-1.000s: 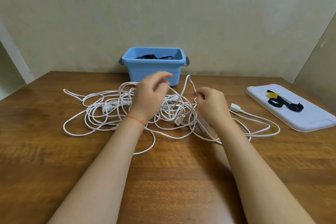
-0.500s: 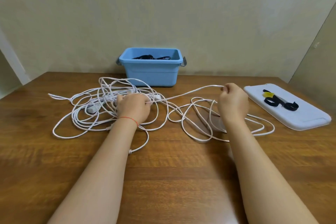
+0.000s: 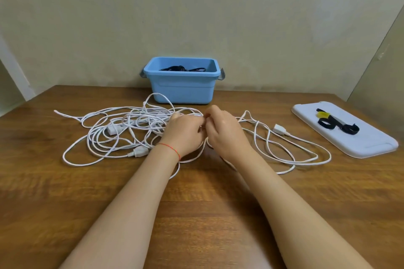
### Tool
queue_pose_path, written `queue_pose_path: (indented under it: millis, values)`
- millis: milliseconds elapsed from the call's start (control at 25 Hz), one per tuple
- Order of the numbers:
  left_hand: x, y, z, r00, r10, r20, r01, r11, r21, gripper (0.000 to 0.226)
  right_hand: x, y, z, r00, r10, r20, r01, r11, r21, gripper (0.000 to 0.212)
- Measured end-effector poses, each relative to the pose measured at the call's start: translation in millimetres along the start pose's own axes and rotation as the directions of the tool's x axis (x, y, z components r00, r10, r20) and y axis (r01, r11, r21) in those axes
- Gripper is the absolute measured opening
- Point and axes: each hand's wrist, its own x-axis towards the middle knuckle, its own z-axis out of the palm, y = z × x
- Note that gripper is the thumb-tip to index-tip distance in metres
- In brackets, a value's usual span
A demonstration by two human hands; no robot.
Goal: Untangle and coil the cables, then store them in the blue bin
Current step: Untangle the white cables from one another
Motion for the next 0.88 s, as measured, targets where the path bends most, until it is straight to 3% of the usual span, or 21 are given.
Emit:
queue_pose_path:
  millis: [80,200,320,400,440,520,600,640,680,760,800,880]
  values:
    - [-0.5,-6.0,2.7,1.000,0.019,-0.007,-0.019,0.999,-0.038,0.017,0.8,8.2,-5.2,0.985,0.135,0.108,-0.136,0.991,-0.001,0.020]
    - [0.8,-20.5,7.7,0.999,-0.050,0.002,0.050,0.990,-0.134,0.017,1.2,12.2,-12.3,0.990,0.067,0.127,-0.067,0.998,0.000,0.017]
    - [1.0,-30.5,1.2,0.985,-0.172,0.020,0.165,0.897,-0.410,0.027,5.9,20.4,-16.3,0.995,0.090,-0.032,-0.089,0.995,0.040,0.010]
    - [0.3,-32.4,-7.5,0.967,-0.253,0.013,0.221,0.816,-0.534,0.032,8.2,28.5,-27.0,0.963,0.130,-0.236,-0.111,0.990,0.092,0.008]
    - [-0.6,-34.2,-11.5,0.951,-0.308,0.003,0.257,0.787,-0.561,0.033,8.5,33.4,-34.6,0.914,0.169,-0.369,-0.129,0.983,0.130,0.008]
    - [-2.3,-40.1,-12.5,0.908,-0.416,-0.048,0.312,0.749,-0.585,0.034,9.3,50.0,-54.1,0.727,0.324,-0.606,-0.166,0.939,0.302,0.010]
    - [-1.1,-45.9,-9.8,0.866,-0.489,-0.107,0.356,0.752,-0.555,0.033,8.0,63.9,-67.1,0.546,0.503,-0.670,-0.204,0.856,0.476,0.014]
    - [-0.2,-45.4,-8.9,0.867,-0.486,-0.111,0.374,0.781,-0.501,0.034,7.1,68.7,-68.7,0.526,0.539,-0.658,-0.272,0.840,0.470,0.016]
    - [1.2,-41.9,-8.8,0.888,-0.450,-0.094,0.375,0.828,-0.417,0.036,6.9,72.2,-67.9,0.564,0.536,-0.628,-0.387,0.843,0.373,0.019]
    - [3.3,-31.9,-9.7,0.933,-0.359,-0.022,0.342,0.903,-0.259,0.039,5.4,70.0,-60.3,0.717,0.483,-0.502,-0.563,0.826,-0.009,0.028]
    - [3.0,-27.0,-10.2,0.941,-0.339,0.008,0.333,0.918,-0.216,0.041,5.3,63.3,-54.5,0.787,0.450,-0.423,-0.563,0.803,-0.194,0.034]
    - [2.8,-20.7,-8.2,0.948,-0.317,0.006,0.313,0.934,-0.172,0.044,4.6,41.3,-41.8,0.897,0.318,-0.308,-0.426,0.812,-0.400,0.050]
